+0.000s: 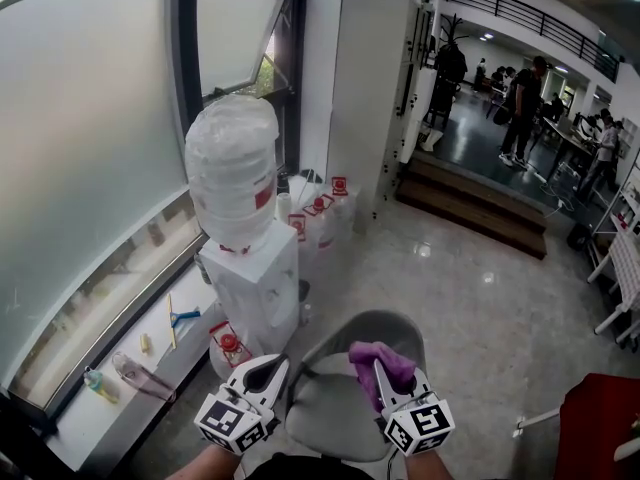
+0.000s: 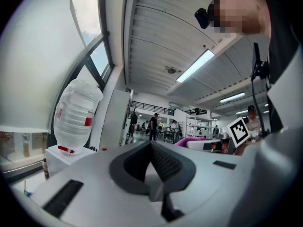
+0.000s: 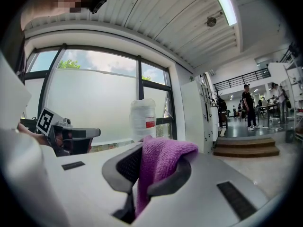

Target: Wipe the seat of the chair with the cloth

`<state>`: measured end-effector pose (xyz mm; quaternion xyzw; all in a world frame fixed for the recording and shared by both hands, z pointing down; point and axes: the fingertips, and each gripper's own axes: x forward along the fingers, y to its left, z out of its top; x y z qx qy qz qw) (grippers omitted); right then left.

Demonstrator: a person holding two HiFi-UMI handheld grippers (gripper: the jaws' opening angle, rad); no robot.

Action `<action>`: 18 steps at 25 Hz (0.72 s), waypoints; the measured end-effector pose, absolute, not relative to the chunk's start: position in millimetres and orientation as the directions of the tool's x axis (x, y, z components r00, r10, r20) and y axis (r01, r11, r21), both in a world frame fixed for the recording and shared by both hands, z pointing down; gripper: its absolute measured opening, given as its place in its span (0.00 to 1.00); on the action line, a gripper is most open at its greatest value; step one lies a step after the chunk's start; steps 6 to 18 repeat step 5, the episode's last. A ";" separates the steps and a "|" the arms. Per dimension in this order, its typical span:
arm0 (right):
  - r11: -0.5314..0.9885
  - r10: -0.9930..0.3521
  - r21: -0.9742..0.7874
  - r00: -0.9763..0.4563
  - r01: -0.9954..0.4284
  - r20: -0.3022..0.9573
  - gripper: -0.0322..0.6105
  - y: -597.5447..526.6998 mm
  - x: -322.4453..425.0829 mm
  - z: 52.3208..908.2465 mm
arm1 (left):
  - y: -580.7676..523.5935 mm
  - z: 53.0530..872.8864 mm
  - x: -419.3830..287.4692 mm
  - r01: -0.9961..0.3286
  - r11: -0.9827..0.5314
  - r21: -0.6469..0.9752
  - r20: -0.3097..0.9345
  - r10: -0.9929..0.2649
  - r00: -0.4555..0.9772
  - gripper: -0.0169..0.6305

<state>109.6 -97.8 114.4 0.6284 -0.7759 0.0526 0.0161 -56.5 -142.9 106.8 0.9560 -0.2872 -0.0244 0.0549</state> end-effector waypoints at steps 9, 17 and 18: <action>0.207 -0.972 -0.068 -0.213 -0.976 0.095 0.09 -99.9 111.0 113.4 | -141.4 102.9 -56.9 -0.541 -0.832 0.121 -0.026 -0.547 0.837 0.03; 0.207 -0.972 -0.068 -0.213 -0.976 0.095 0.09 -99.9 111.0 113.4 | -141.4 102.9 -56.9 -0.541 -0.832 0.121 -0.026 -0.547 0.837 0.03; 0.207 -0.972 -0.068 -0.213 -0.976 0.095 0.09 -99.9 111.0 113.4 | -141.4 102.9 -56.9 -0.541 -0.832 0.121 -0.026 -0.547 0.837 0.03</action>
